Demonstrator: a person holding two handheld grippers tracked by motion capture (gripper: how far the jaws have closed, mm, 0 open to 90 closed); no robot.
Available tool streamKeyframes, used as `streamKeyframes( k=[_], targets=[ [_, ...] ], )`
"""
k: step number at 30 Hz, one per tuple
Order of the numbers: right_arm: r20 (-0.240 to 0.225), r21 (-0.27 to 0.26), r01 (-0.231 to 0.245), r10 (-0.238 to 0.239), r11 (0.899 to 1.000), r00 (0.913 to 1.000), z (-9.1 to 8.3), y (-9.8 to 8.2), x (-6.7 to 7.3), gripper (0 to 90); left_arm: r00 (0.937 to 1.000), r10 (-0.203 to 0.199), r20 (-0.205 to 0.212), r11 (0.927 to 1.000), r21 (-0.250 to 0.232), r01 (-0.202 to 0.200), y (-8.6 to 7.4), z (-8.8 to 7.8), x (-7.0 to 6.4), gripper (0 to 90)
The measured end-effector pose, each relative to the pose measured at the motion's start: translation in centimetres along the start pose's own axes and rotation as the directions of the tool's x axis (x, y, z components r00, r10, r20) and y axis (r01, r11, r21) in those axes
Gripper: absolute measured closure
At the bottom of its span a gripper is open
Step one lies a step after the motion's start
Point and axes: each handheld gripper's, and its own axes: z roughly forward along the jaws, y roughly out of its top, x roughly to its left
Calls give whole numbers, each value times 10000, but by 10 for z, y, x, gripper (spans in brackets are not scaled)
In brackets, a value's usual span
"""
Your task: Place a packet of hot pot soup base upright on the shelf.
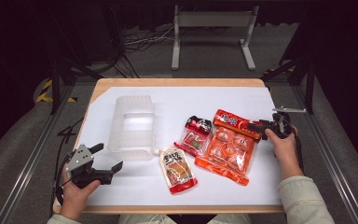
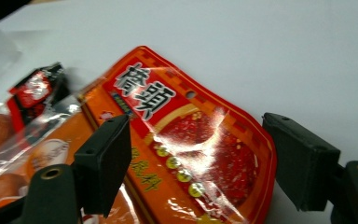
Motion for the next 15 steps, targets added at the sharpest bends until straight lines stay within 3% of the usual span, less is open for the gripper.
streamKeyframes(
  k=[3, 5, 7, 10, 15],
  targets=[
    [-72, -10, 282, -282, 9996, 9996, -3, 1, 3, 275, 10000, -7, -2, 10000, 9, 7, 0, 0, 0, 44],
    [-161, -10, 622, -622, 9981, 9979, -5, 0, 6, 354, 10000, 65, -2, 10000, 11, -65, 1, 1, 0, 44],
    [-597, 33, 721, -718, 9974, 9956, -8, 0, 9, 405, 10000, 65, -7, 10000, 20, -65, 1, 1, 0, 44],
    [-356, 170, 1381, -1374, 9903, 9899, -10, 0, 17, 437, 10000, 72, -14, 10000, 38, -72, 0, 2, 0, 44],
    [-385, 278, 1673, -1661, 9855, 9853, -10, 0, 17, 546, 10000, 86, -1, 10000, 41, -86, 1, 2, -1, 44]
  ],
)
